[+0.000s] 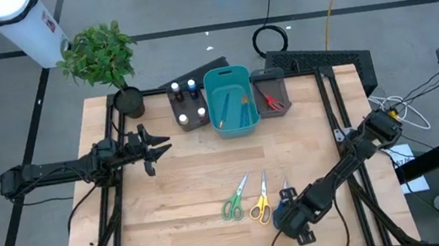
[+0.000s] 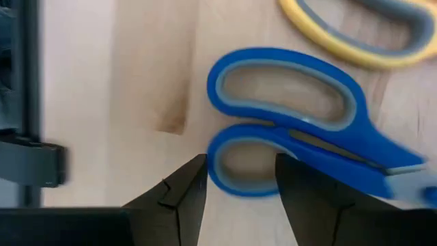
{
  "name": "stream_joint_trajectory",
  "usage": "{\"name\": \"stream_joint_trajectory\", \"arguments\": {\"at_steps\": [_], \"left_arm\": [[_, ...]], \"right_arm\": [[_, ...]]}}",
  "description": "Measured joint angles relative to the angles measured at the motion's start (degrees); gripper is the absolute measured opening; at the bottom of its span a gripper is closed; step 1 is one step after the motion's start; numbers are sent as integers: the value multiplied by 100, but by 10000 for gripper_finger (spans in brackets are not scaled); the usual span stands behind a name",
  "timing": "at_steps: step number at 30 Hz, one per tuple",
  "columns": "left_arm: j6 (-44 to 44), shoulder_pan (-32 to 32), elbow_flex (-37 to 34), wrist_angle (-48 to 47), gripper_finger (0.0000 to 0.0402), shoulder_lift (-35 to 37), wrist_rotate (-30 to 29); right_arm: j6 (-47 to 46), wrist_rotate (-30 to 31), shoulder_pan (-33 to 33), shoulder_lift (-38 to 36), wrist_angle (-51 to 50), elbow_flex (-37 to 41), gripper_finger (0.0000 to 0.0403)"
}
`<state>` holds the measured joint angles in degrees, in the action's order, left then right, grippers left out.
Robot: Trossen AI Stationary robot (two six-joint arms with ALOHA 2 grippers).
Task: Pick & Place Paint Supplies
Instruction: Put the blue scissor into the right black bin
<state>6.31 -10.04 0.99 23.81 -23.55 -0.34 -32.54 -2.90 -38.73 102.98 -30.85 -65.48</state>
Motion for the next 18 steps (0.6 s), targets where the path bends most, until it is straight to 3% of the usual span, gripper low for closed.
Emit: {"name": "stream_joint_trajectory", "arguments": {"at_steps": [13, 18], "left_arm": [[2, 0, 0, 2, 131, -2, 1], [3, -1, -1, 1, 131, -2, -2]], "right_arm": [[-166, 109, 493, -182, -1095, 299, 164], [-108, 476, 750, -505, -1773, 326, 164]]}}
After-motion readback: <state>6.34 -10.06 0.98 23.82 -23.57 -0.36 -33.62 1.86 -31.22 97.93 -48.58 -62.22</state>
